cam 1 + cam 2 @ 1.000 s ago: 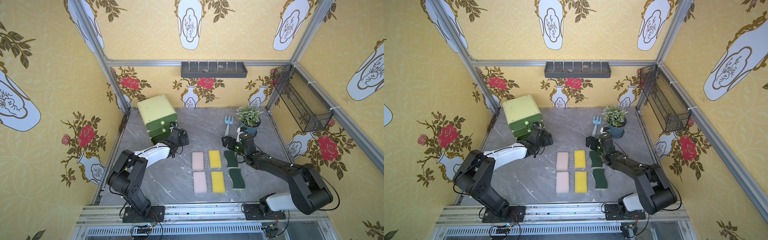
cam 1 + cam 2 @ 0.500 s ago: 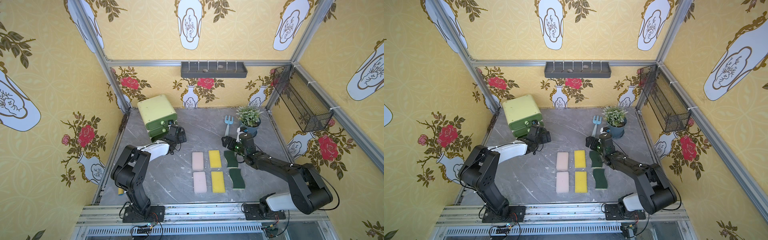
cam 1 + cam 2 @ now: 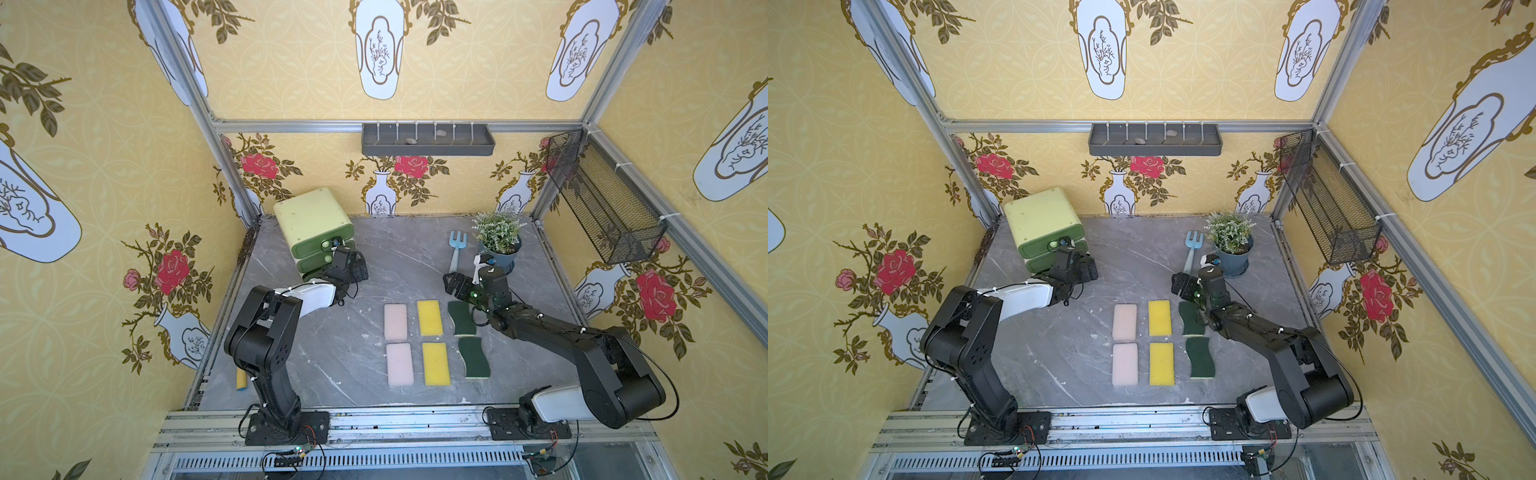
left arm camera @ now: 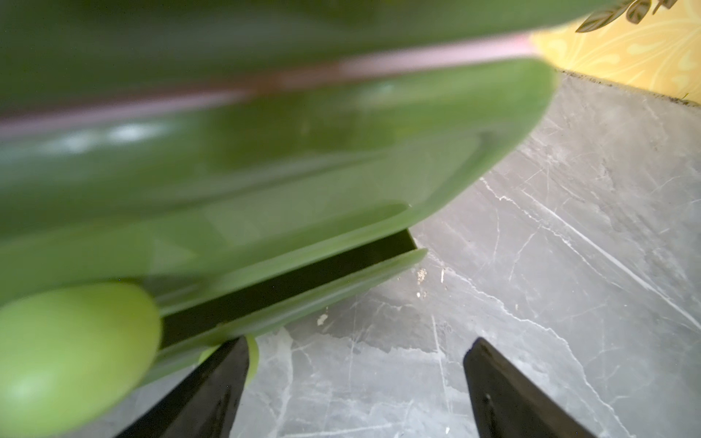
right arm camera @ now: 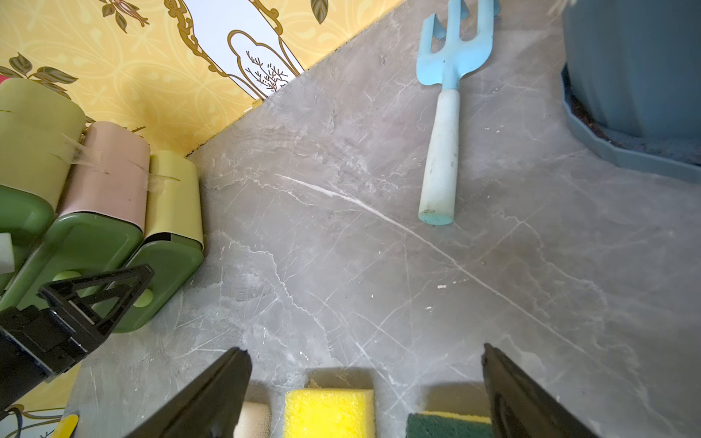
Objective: Take the sponge out of the drawer
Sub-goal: Close the drawer in the storage box.
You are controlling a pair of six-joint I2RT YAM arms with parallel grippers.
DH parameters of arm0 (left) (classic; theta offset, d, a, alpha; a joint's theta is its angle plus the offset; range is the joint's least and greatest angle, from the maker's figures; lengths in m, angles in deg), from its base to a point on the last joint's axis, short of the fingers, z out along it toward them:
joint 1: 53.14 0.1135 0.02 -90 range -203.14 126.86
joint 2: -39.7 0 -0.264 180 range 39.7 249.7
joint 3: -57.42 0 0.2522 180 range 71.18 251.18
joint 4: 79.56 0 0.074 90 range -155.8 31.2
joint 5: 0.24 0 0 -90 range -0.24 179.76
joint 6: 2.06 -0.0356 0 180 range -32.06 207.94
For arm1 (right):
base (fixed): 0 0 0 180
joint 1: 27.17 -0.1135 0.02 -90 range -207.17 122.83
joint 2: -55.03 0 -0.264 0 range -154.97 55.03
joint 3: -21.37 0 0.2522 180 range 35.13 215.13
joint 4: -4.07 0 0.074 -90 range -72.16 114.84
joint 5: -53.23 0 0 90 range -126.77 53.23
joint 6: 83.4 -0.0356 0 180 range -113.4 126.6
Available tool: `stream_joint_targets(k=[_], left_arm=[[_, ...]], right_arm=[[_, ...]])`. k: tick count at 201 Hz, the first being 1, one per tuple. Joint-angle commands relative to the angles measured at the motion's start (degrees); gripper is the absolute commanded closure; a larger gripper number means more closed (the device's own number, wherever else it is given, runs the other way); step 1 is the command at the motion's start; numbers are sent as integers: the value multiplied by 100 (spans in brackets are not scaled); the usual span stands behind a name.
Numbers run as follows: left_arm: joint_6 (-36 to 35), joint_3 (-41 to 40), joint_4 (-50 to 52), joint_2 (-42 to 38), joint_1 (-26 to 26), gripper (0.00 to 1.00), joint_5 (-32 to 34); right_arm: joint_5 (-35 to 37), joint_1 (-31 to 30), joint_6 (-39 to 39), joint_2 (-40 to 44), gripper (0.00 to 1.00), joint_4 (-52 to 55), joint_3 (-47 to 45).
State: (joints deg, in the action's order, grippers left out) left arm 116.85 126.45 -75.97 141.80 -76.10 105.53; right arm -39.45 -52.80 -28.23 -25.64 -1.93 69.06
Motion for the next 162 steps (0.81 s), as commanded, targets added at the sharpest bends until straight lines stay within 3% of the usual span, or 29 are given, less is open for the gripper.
stream_joint_targets(k=[1, 84, 162], left_arm=[[-35, -42, -292, 71, 54, 6, -7], [209, -438, -353, -536, 9, 7, -99], [330, -1317, -459, -1622, -445, 6, 472]], right_arm=[[-37, 5, 3, -15, 2, -240, 53], [-40, 5, 8, -42, 2, -247, 59], [-48, 5, -1, -37, 2, -247, 53]])
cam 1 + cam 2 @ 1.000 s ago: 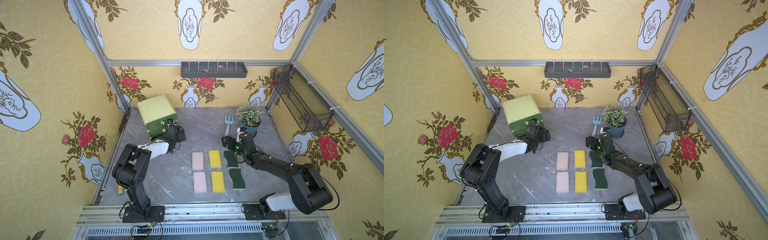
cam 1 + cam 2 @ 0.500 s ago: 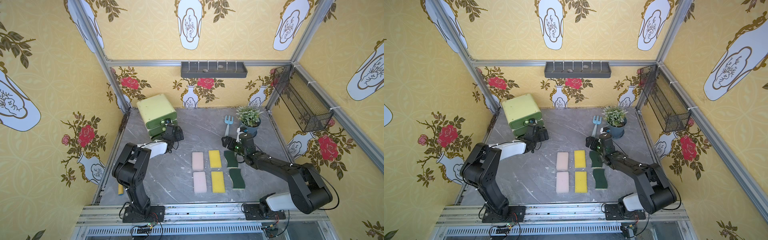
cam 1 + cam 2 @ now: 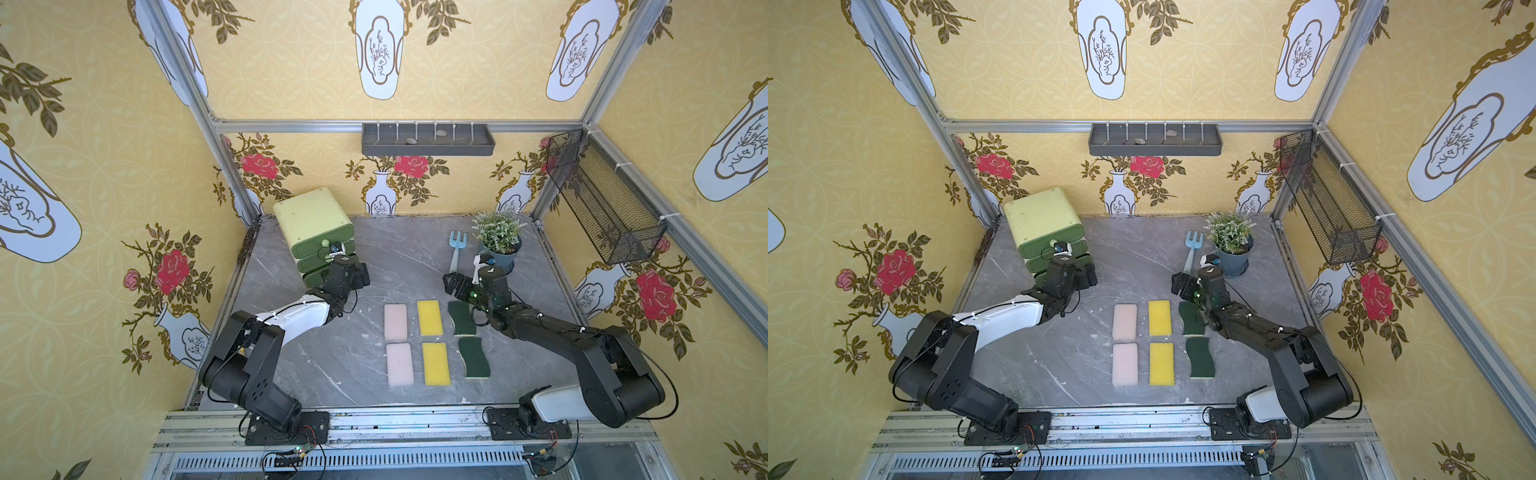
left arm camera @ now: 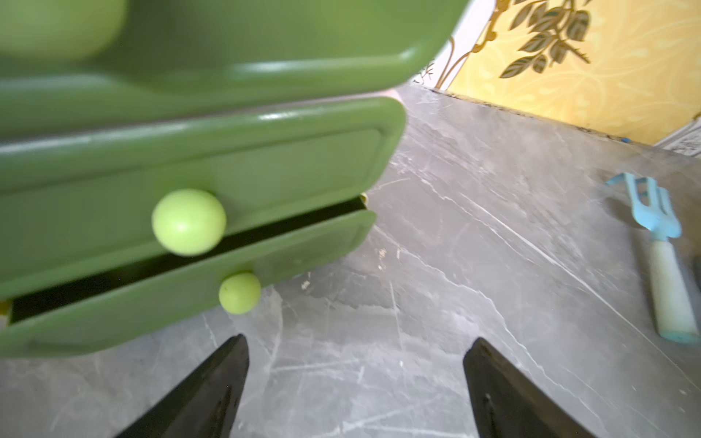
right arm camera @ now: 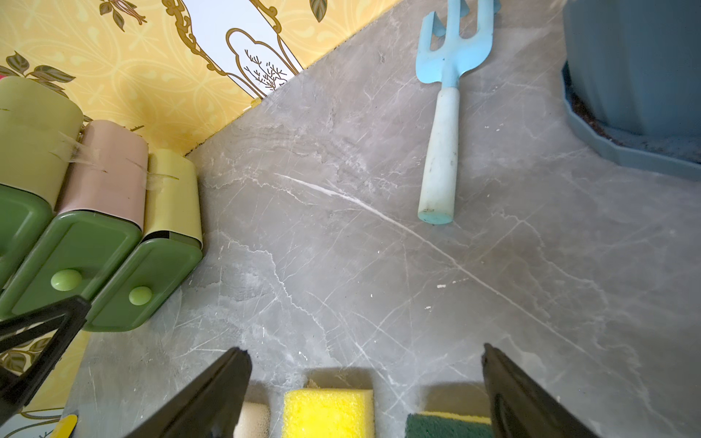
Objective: Take the sponge out of the drawer
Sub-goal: Close the drawer in the storage box.
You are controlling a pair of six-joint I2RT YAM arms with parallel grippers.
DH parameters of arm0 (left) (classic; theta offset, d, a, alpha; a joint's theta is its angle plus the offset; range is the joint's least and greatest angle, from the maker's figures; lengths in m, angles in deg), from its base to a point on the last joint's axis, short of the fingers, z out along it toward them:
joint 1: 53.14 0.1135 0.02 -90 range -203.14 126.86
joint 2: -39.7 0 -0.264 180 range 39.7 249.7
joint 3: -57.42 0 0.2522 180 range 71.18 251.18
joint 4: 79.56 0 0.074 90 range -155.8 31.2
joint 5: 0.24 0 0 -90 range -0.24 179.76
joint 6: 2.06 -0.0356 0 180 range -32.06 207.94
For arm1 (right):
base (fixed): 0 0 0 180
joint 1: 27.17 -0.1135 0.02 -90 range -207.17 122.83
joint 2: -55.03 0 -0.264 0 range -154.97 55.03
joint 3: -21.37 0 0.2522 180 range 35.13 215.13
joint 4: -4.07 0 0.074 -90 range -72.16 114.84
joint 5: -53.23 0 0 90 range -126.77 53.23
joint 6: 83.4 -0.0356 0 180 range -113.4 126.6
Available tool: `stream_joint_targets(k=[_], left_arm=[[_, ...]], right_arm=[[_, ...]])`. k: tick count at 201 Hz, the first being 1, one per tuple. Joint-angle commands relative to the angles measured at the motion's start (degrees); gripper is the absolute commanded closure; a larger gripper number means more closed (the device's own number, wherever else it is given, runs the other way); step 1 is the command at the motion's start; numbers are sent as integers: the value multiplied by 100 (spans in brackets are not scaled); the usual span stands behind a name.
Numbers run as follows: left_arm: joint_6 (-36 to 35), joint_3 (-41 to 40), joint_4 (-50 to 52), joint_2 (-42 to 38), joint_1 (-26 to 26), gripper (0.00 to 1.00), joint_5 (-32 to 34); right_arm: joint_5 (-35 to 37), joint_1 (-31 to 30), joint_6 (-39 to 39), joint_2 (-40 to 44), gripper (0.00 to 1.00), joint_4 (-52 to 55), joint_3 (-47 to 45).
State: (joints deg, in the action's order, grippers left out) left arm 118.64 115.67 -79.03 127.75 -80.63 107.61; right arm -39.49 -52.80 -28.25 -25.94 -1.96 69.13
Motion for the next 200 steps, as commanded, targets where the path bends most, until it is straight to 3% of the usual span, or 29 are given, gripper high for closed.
stream_joint_targets(k=[1, 71, 98, 139, 200], left_arm=[[149, -252, -153, -235, 7, 6, 272], [719, -1260, -255, -1377, 30, 5, 657], [1035, -1272, 405, -1593, 147, 11, 911], [1438, -1276, 805, -1506, 711, 36, 664], [2042, -1617, -251, -1234, 1203, 73, 31]], right_arm=[[-44, 5, 3, -7, 2, -244, 46], [-44, 5, -5, -14, 2, -256, 45], [-62, 9, -6, -7, 2, -253, 46], [-55, 14, -5, 1, 2, -255, 49], [-31, 14, 5, 1, 2, -249, 52]])
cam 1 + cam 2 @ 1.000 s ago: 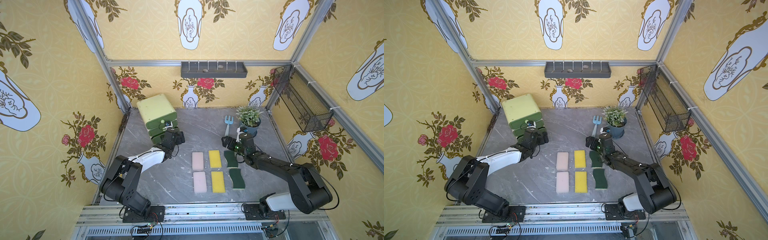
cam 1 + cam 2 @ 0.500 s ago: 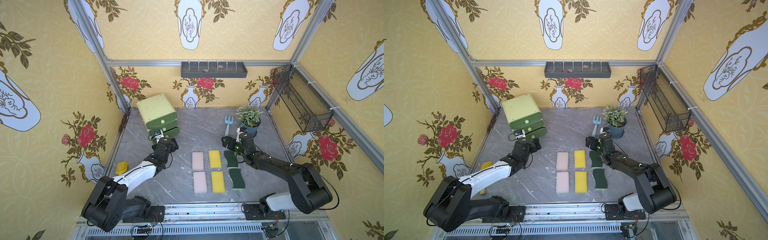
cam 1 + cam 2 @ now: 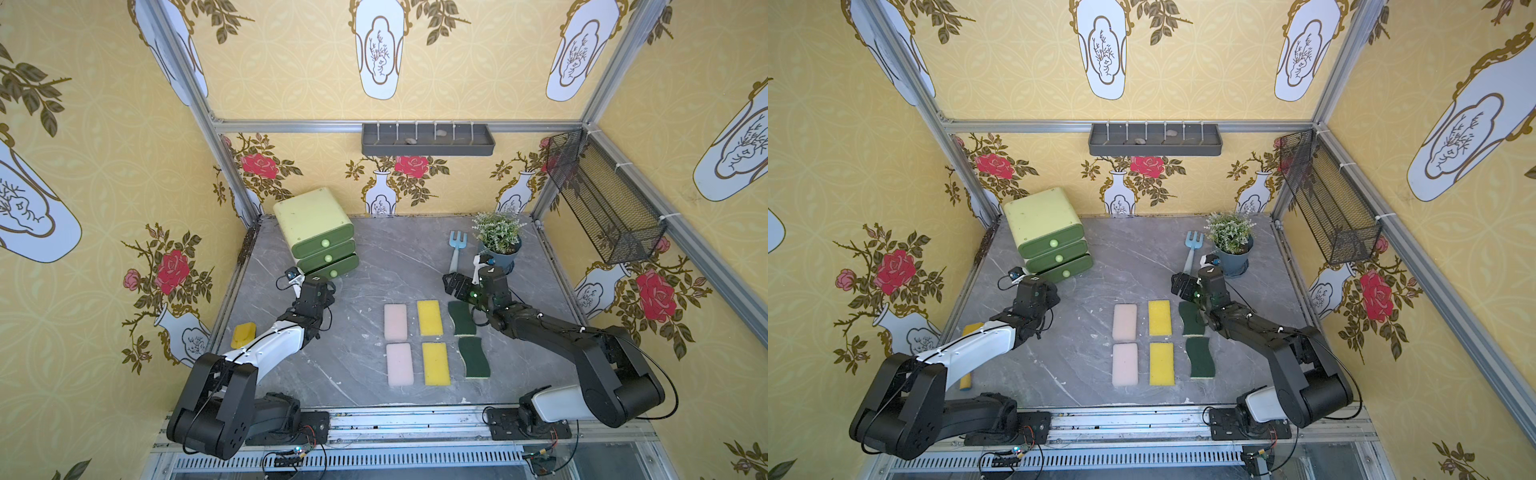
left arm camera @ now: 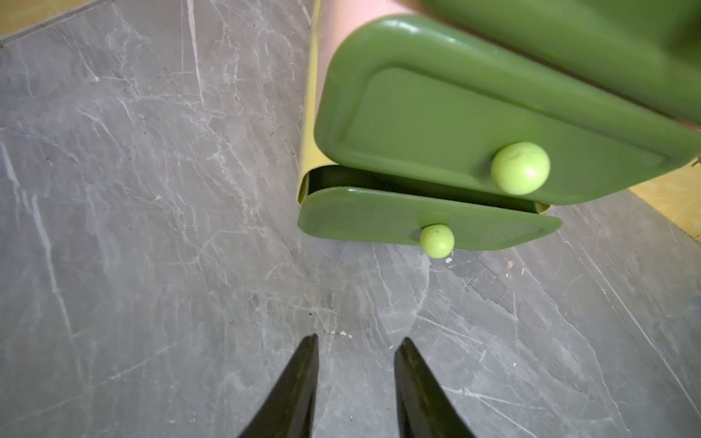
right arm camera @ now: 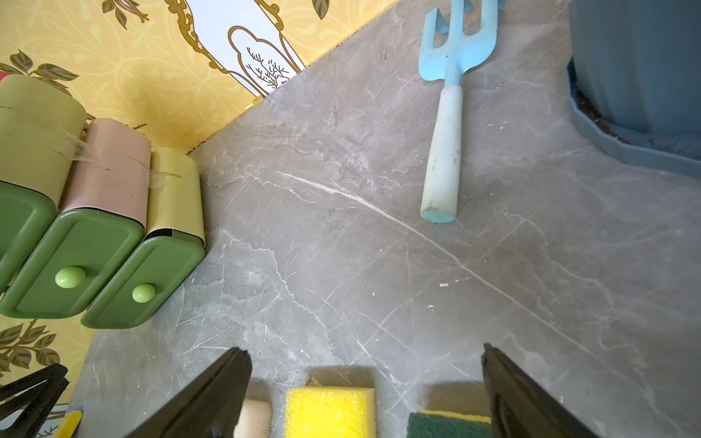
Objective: Take the sponge out of the drawer
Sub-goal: Close the drawer in the storage box.
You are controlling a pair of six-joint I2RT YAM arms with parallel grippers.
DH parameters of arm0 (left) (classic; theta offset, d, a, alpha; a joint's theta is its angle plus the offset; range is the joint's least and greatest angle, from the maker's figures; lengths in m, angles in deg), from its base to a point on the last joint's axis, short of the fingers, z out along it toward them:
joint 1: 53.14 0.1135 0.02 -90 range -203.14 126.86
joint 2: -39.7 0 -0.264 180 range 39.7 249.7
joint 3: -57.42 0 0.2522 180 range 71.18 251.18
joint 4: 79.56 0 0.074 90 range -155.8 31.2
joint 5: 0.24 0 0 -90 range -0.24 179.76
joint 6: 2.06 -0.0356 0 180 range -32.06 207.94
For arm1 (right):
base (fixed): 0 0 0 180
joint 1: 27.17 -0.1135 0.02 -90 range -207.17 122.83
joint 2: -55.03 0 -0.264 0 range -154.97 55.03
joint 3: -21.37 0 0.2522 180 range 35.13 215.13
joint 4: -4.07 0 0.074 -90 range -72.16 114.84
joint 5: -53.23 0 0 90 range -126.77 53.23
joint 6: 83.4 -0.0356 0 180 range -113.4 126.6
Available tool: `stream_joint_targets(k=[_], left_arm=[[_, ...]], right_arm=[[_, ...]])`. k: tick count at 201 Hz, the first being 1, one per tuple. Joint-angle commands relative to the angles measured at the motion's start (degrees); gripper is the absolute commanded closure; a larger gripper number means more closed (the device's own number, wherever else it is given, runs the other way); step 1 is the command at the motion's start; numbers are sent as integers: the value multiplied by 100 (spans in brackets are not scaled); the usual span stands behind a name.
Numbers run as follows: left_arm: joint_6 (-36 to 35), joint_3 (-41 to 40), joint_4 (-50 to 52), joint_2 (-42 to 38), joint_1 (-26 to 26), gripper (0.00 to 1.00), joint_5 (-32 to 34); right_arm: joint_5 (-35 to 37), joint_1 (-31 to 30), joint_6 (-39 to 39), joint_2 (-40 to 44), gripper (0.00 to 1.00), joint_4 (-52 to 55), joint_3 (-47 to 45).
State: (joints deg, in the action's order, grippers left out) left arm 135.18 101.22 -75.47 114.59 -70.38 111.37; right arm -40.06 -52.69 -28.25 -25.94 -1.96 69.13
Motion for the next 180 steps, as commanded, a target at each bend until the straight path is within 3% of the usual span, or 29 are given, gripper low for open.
stream_joint_targets(k=[1, 56, 129, 180], left_arm=[[407, -182, -624, 85, 191, 74, -347], [1023, -648, -1904, 286, 706, 92, -892], [1761, -947, -3574, 1143, 1284, 100, -1803], [1923, -961, -4317, 1635, 1530, 100, -2151]], right_arm=[[23, 3, 5, -3, 2, -247, 48], [23, 3, 4, 0, 3, -245, 45], [20, 3, 5, 2, 2, -252, 51], [25, 12, 9, -21, 2, -245, 50]])
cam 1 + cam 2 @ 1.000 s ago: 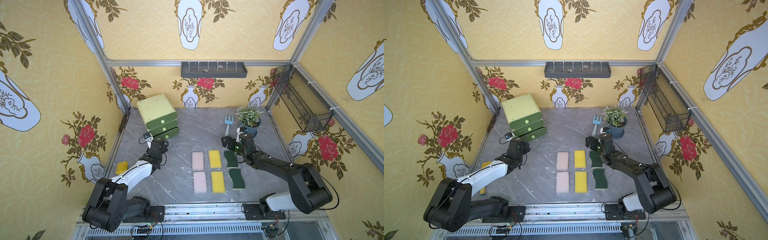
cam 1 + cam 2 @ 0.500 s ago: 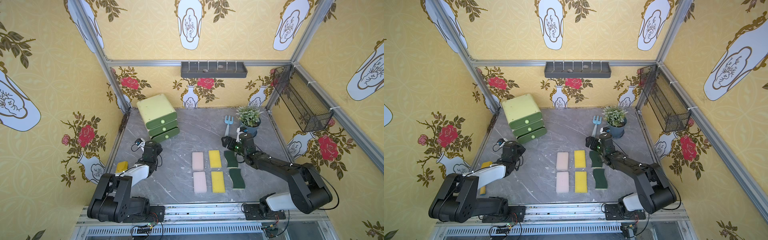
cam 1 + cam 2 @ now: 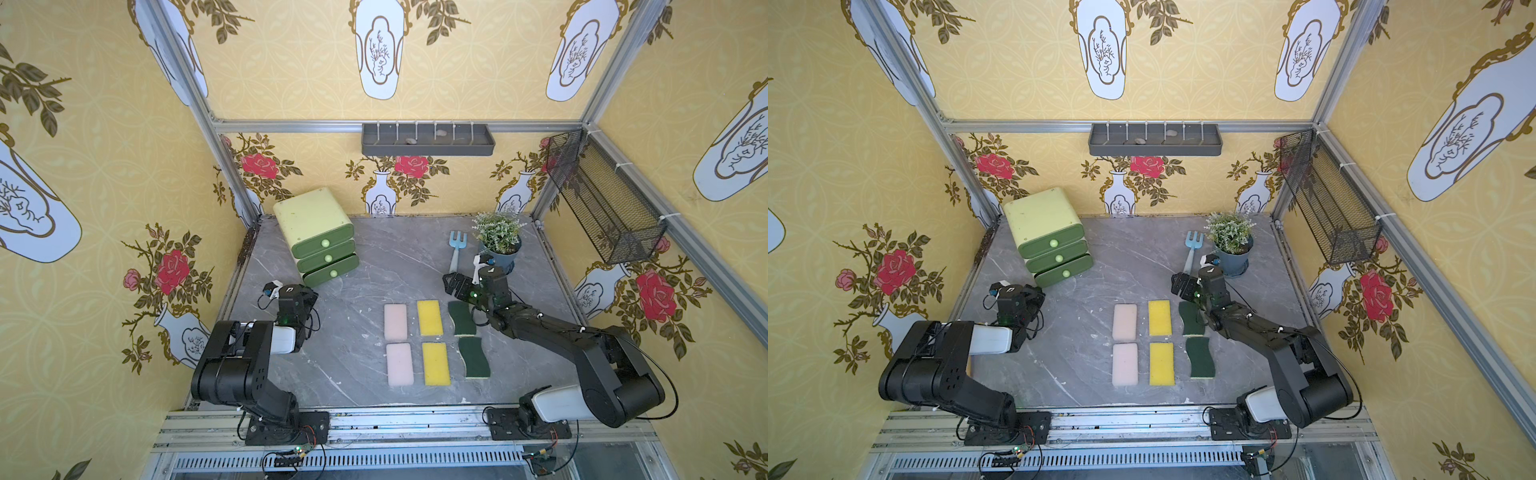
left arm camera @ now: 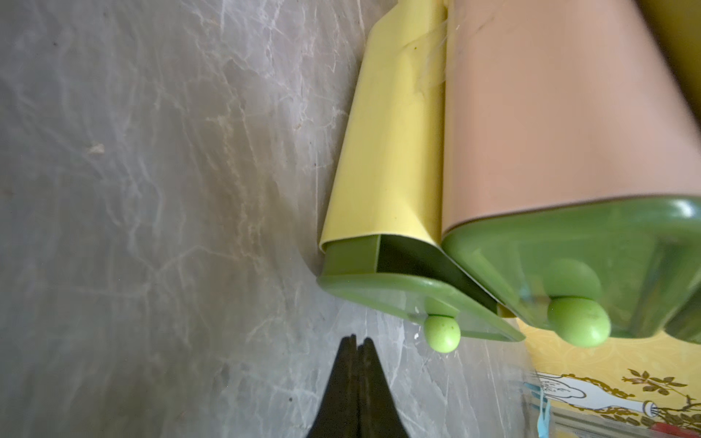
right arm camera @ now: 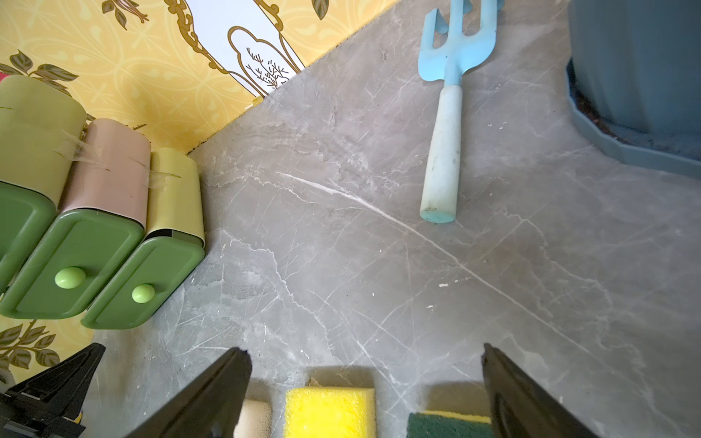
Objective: Take the sponge out of the drawer
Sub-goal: Close the drawer in the storage box.
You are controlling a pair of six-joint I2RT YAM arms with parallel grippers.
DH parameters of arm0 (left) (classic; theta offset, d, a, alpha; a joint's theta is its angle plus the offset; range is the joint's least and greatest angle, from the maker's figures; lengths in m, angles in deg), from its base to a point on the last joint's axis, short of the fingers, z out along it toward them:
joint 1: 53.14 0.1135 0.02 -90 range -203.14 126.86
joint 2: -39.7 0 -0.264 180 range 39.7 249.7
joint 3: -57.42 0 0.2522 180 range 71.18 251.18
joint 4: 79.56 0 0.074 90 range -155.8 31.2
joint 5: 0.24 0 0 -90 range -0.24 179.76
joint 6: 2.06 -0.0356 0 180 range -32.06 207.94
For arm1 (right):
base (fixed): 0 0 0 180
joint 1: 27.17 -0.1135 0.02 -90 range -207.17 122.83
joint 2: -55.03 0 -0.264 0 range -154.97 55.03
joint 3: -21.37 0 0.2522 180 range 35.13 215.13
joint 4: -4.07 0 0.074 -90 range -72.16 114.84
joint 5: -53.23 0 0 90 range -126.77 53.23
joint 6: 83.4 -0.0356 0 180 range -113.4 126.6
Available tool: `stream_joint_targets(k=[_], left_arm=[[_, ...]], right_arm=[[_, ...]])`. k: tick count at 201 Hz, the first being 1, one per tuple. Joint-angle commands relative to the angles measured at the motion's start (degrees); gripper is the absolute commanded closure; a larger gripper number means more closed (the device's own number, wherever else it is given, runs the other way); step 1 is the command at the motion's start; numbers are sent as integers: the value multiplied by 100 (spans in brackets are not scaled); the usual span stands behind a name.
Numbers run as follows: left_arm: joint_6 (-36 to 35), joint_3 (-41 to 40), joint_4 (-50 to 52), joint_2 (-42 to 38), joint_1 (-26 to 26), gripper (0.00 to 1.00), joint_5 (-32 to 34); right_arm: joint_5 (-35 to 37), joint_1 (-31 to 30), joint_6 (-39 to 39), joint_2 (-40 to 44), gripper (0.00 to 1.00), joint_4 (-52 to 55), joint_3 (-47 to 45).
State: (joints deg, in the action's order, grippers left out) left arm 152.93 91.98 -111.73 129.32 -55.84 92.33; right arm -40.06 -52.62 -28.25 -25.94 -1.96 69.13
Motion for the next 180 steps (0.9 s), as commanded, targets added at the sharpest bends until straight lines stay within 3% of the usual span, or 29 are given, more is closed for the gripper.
stream_joint_targets(k=[1, 180], left_arm=[[156, -38, -694, 170, 85, 100, -248], [559, 351, -1181, 1045, 666, 98, -714]], right_arm=[[28, 5, 7, -18, 2, -245, 48], [-5, 5, -4, -59, 2, -258, 55]])
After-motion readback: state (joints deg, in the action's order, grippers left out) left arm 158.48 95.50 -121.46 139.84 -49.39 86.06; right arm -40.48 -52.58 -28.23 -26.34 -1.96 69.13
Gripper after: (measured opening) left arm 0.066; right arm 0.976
